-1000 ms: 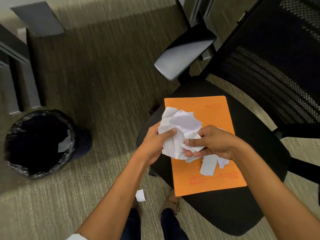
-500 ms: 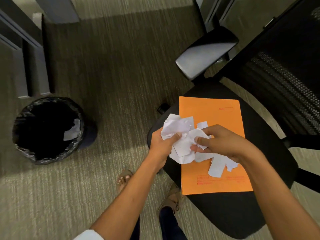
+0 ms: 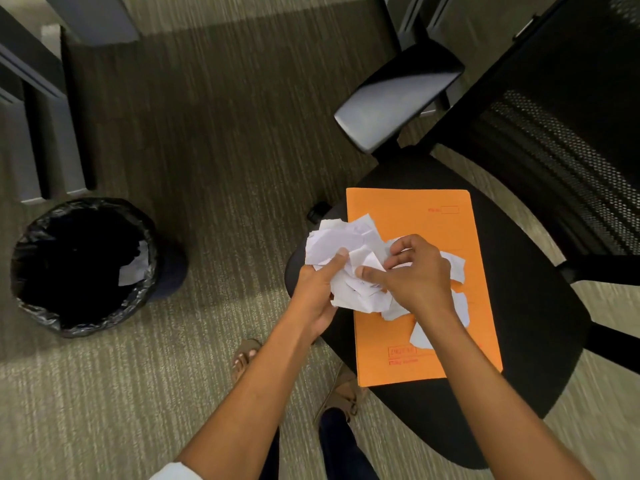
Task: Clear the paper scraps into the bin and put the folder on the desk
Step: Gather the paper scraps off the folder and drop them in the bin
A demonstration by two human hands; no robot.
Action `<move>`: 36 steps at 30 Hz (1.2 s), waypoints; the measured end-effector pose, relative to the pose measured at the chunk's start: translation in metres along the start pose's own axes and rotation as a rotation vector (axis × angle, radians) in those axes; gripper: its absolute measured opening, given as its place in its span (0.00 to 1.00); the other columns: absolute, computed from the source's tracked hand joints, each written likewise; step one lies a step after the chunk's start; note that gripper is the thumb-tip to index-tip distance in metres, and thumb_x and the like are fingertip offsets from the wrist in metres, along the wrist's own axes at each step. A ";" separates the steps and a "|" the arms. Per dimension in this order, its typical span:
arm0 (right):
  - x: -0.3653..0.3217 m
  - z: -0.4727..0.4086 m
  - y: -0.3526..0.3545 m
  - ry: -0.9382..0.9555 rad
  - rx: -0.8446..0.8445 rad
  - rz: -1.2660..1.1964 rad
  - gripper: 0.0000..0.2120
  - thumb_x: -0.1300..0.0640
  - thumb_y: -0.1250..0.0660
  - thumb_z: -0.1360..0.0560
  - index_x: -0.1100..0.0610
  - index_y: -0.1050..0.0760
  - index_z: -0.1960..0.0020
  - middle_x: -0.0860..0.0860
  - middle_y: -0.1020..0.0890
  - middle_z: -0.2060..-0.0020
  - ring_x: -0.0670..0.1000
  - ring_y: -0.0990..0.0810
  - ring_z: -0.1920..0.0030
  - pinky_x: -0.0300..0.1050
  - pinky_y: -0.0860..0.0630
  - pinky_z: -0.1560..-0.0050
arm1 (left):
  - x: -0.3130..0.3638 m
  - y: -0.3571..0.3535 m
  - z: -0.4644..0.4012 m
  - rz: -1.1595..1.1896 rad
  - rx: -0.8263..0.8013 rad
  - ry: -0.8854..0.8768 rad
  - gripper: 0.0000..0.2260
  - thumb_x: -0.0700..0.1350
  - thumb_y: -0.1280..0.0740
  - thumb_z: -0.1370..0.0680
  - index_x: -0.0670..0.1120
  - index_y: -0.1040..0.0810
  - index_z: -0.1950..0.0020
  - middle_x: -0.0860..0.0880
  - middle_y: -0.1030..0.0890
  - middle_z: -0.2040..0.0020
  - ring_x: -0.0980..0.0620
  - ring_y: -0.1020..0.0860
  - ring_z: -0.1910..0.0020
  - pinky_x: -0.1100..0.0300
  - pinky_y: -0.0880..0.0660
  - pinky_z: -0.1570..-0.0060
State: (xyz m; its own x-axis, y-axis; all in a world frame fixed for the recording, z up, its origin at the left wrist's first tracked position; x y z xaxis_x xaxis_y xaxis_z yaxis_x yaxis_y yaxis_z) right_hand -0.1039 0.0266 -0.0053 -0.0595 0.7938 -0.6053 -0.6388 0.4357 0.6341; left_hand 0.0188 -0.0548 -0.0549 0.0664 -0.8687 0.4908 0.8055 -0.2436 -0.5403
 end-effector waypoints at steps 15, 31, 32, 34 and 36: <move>0.026 -0.016 0.033 0.035 -0.031 -0.148 0.26 0.40 0.16 0.45 0.50 0.23 0.56 0.46 0.21 0.66 0.44 0.20 0.64 0.41 0.22 0.64 | -0.006 -0.014 -0.013 -0.125 0.012 0.018 0.19 0.33 0.29 0.25 0.39 0.23 0.35 0.39 0.18 0.40 0.40 0.18 0.42 0.43 0.20 0.43; 0.151 0.015 0.008 0.031 0.086 0.456 0.43 0.39 0.24 0.32 0.50 0.37 0.23 0.54 0.36 0.25 0.58 0.38 0.29 0.58 0.30 0.34 | -0.015 -0.009 -0.026 -0.094 0.047 -0.004 0.20 0.37 0.28 0.25 0.45 0.23 0.35 0.45 0.15 0.44 0.45 0.16 0.46 0.49 0.17 0.55; 0.152 0.015 0.007 0.041 0.093 0.425 0.39 0.42 0.24 0.30 0.51 0.35 0.24 0.54 0.34 0.26 0.58 0.36 0.30 0.56 0.29 0.35 | -0.014 -0.008 -0.026 -0.103 0.051 -0.004 0.20 0.37 0.28 0.25 0.45 0.24 0.33 0.44 0.16 0.42 0.45 0.16 0.44 0.48 0.17 0.54; 0.155 0.015 0.009 0.072 0.101 0.381 0.31 0.46 0.25 0.27 0.51 0.29 0.28 0.53 0.30 0.30 0.57 0.33 0.33 0.50 0.29 0.41 | -0.012 -0.007 -0.026 -0.112 0.074 -0.006 0.21 0.38 0.29 0.24 0.45 0.25 0.32 0.43 0.17 0.40 0.44 0.17 0.43 0.48 0.17 0.53; 0.158 0.013 0.016 0.103 0.112 0.348 0.23 0.50 0.25 0.26 0.53 0.24 0.32 0.53 0.24 0.36 0.56 0.27 0.37 0.45 0.30 0.46 | -0.010 -0.008 -0.025 -0.107 0.079 -0.010 0.20 0.38 0.29 0.23 0.45 0.26 0.31 0.43 0.18 0.40 0.44 0.17 0.43 0.48 0.17 0.53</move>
State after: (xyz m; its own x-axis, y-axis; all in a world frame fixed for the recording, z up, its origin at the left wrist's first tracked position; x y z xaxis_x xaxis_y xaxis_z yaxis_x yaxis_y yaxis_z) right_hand -0.1136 0.1640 -0.0849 -0.3390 0.8580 -0.3860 -0.4789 0.1958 0.8558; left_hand -0.0029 -0.0555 -0.0728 -0.0165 -0.8351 0.5499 0.8519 -0.2996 -0.4294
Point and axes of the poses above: each hand's wrist, its own z-axis away from the middle knuckle, its own y-axis out of the back of the hand, x = y × z, the point moved 1 cm from there along -z, towards the middle knuckle
